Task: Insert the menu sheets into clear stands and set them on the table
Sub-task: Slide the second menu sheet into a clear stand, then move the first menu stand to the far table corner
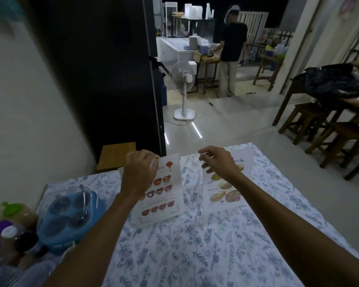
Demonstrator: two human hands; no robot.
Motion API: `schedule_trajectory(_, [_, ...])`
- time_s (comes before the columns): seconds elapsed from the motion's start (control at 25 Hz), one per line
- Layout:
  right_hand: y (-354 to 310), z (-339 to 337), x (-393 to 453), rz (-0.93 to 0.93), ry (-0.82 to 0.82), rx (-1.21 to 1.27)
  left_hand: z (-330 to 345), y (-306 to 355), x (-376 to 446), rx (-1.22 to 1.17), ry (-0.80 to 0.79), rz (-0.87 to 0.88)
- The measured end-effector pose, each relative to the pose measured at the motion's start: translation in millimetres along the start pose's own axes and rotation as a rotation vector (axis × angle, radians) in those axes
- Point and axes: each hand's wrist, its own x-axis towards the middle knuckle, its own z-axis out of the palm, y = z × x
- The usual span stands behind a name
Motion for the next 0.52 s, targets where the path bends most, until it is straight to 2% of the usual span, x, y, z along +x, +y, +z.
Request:
schedule_trajectory(0.08, [8,-19,-6,0.013,0.058,0.04,16,28,4,-0.098,-0.052,0.079])
schedule_trajectory(0.16, [24,-38,-15,0.053,0.078,0.014,33,59,3,-0.251,-0.165,0.068])
schedule_trajectory(0.32, [74,-72,-37,0.171,0.1,-0.048,78,105,-3,-0.421,-0.422,-0.146])
schedule_trajectory(0.52, [147,-90,-42,0.411,0.129,-0.101,130,128,-20,-0.377,-0.638,-0.416])
